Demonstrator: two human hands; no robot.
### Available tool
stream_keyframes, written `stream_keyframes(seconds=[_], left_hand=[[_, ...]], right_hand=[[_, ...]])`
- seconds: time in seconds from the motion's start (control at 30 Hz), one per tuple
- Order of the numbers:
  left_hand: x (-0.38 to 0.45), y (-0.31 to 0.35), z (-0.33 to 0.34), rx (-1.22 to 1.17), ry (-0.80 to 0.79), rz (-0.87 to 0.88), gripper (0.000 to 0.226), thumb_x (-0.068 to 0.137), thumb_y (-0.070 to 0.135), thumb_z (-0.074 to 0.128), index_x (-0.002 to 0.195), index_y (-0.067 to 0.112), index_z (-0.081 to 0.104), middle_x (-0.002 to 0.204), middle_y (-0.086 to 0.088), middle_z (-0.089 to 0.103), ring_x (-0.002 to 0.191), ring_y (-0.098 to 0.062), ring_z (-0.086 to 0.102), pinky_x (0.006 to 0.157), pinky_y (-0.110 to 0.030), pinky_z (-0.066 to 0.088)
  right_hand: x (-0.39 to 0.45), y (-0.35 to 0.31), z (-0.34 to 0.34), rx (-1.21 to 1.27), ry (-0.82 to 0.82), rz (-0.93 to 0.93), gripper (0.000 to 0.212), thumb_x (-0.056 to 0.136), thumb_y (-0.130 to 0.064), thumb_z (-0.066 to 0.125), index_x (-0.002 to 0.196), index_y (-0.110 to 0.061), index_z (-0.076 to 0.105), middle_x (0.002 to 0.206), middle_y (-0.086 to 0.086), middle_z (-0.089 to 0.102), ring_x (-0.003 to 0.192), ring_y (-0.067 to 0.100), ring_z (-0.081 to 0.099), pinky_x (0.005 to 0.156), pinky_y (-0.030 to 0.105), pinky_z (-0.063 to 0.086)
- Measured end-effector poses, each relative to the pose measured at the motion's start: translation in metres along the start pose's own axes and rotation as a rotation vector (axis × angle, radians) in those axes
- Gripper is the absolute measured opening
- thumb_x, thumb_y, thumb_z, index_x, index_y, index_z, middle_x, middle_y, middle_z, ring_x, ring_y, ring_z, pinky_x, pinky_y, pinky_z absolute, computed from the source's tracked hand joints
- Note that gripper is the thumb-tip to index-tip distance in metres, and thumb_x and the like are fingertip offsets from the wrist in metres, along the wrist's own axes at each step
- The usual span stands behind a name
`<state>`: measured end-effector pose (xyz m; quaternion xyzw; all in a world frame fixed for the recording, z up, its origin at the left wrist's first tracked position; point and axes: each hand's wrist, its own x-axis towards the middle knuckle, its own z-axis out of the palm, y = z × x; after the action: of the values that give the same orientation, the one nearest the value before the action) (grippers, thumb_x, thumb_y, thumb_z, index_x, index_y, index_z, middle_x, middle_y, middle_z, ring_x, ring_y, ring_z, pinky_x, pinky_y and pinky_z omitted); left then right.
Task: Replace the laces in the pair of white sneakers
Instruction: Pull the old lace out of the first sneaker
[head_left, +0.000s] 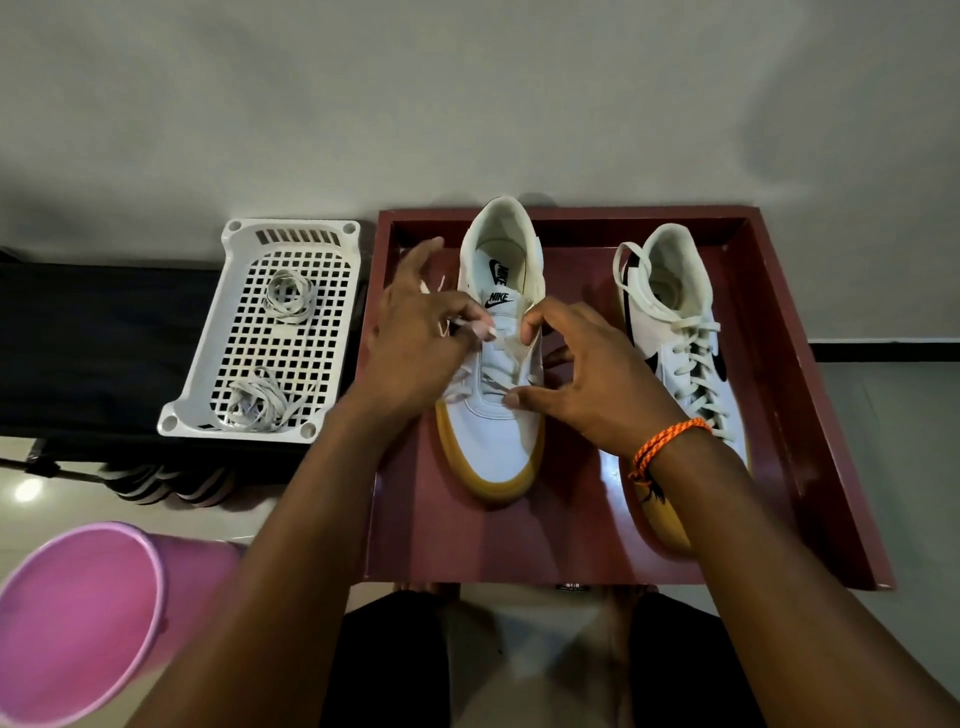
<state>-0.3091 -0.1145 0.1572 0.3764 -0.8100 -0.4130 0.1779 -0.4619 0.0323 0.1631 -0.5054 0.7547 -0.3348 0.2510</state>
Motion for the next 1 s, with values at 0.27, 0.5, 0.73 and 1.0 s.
stream_keyframes(seconds=[0.27,0.5,0.73,1.0], left_hand=[[-0.015,0.015,0.016,0.342,-0.145,0.079,0.010,0.089,0.041,0.072,0.096,0.045,0.078,0.177,0.012,0.010,0.162,-0.030,0.007,0.122,-0.067,0.016],[-0.008,0.014,0.002,0.203,-0.005,0.027,0.016,0.094,0.037,0.073,0.081,0.045,0.068,0.164,0.020,0.029,0.152,-0.025,0.026,0.119,-0.055,0.022],[-0.009,0.016,0.002,0.215,0.066,0.045,0.018,0.098,0.031,0.067,0.096,0.049,0.069,0.157,0.019,0.039,0.149,-0.020,0.028,0.119,-0.050,0.023],[-0.016,0.018,0.018,0.396,-0.105,0.117,0.011,0.090,0.029,0.079,0.092,0.040,0.080,0.175,0.017,0.013,0.160,-0.024,0.007,0.119,-0.062,0.018]], right_hand=[[-0.002,0.001,-0.001,0.005,0.001,-0.004,0.056,0.071,-0.037,0.094,0.109,-0.037,0.053,0.117,-0.012,0.055,0.101,0.014,0.064,0.083,0.046,0.060],[-0.001,0.000,-0.001,0.014,-0.002,0.005,0.056,0.070,-0.039,0.094,0.108,-0.038,0.053,0.116,-0.013,0.055,0.100,0.010,0.064,0.082,0.046,0.060],[-0.002,0.000,-0.002,0.001,0.004,0.000,0.054,0.071,-0.038,0.094,0.108,-0.038,0.054,0.118,-0.013,0.055,0.099,0.012,0.063,0.083,0.045,0.060],[-0.002,-0.001,-0.001,0.029,-0.001,0.002,0.056,0.069,-0.034,0.095,0.107,-0.037,0.054,0.117,-0.013,0.056,0.099,0.009,0.066,0.082,0.046,0.061]])
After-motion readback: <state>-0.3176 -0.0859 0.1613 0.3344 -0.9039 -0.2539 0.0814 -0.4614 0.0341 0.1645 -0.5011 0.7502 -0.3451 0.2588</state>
